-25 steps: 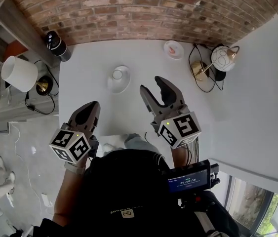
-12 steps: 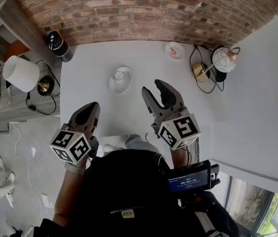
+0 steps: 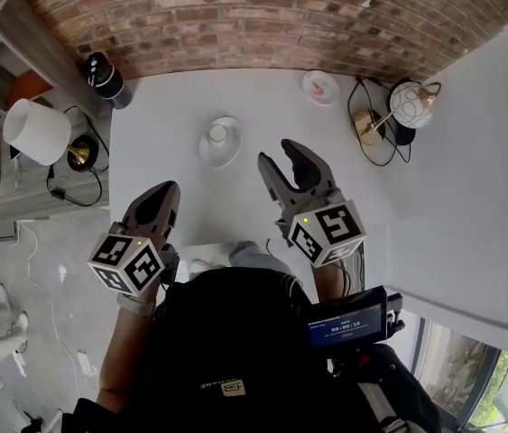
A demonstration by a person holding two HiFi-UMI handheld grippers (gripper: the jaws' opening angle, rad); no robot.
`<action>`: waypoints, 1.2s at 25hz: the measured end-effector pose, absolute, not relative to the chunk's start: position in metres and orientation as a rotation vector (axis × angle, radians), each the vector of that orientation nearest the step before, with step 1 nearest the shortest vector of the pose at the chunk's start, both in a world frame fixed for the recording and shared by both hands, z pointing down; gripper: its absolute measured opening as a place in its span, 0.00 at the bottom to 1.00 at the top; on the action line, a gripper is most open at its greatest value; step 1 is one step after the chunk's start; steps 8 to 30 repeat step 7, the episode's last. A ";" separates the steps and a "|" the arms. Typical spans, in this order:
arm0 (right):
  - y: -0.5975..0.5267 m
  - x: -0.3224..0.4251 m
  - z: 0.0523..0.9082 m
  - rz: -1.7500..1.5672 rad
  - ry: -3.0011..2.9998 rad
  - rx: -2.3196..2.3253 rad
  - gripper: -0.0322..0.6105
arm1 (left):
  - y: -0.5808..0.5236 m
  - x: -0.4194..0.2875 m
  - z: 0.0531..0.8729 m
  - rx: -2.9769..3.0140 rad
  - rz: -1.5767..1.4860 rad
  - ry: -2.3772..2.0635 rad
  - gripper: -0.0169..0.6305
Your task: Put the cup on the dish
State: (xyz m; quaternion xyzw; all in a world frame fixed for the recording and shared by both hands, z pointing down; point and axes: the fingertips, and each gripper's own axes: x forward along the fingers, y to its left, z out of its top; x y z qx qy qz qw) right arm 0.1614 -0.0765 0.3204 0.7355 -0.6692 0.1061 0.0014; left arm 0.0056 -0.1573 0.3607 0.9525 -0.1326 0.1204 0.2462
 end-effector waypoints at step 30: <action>-0.082 0.164 0.322 0.333 -2.100 2.304 0.34 | -0.163 0.006 0.364 2.576 0.330 -0.381 0.03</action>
